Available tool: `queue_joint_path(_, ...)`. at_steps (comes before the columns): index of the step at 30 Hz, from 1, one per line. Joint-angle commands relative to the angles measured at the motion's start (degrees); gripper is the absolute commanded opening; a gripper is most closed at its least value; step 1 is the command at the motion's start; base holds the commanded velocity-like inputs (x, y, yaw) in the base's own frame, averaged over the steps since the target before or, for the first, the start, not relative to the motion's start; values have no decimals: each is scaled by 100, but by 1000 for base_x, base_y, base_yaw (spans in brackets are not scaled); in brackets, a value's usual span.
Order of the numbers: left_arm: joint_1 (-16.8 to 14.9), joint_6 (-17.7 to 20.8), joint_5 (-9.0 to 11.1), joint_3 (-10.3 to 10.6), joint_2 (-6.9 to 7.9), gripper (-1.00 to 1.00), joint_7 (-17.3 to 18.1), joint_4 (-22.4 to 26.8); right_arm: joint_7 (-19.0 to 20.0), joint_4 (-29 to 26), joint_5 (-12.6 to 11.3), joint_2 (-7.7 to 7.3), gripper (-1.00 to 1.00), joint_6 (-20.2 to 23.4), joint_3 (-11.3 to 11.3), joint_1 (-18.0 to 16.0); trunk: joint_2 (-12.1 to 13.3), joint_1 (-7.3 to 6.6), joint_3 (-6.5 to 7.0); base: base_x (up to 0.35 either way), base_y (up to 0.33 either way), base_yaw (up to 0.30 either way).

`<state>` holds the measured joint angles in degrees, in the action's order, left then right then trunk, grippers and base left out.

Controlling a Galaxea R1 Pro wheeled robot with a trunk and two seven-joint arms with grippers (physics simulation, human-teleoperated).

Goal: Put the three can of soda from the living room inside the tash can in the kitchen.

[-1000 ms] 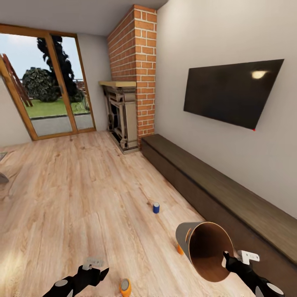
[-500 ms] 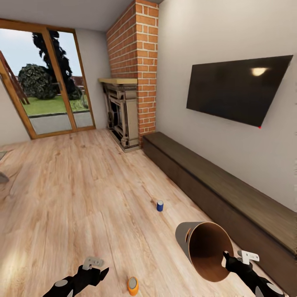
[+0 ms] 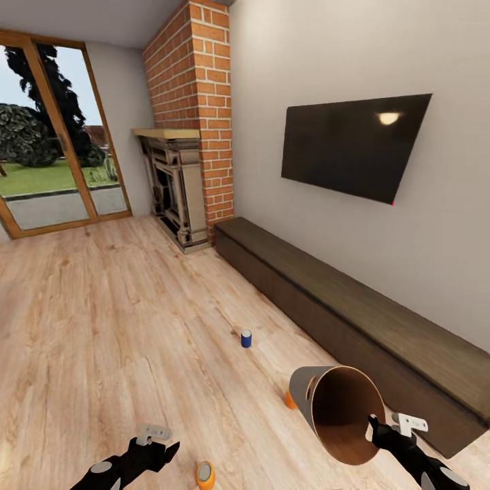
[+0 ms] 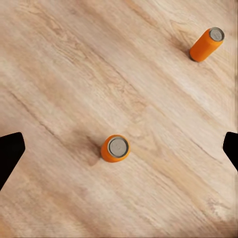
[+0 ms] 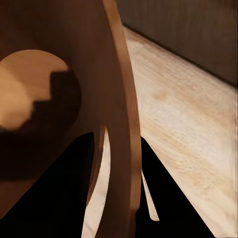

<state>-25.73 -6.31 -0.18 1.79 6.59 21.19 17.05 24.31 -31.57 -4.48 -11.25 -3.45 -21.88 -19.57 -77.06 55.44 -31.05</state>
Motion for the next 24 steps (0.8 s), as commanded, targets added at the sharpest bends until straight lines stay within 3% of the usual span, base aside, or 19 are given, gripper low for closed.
queue_joint_path(1, 2, 0, 2, 5, 0, 100, 2, 0, 79, -7, -66, -1, -100, 15, -18, -3, 0, 0, 1, 0, 0, -242)
queue_joint_path(7, 0, 0, 8, 21, 0, 100, 6, 8, 82, -9, -64, -2, -100, 14, -18, -3, 0, 0, 1, 0, 36, -243)
queue_joint_path(16, 0, 16, 1, 30, -1, 100, 4, 9, 83, -8, -62, -5, -100, 12, -18, -3, 0, 0, 1, 16, 186, -243)
queue_joint_path(24, -2, 14, 0, 210, -2, 100, 0, 7, 83, -11, -62, -9, -100, 12, -26, -3, 0, 0, 1, 7, 41, -243)
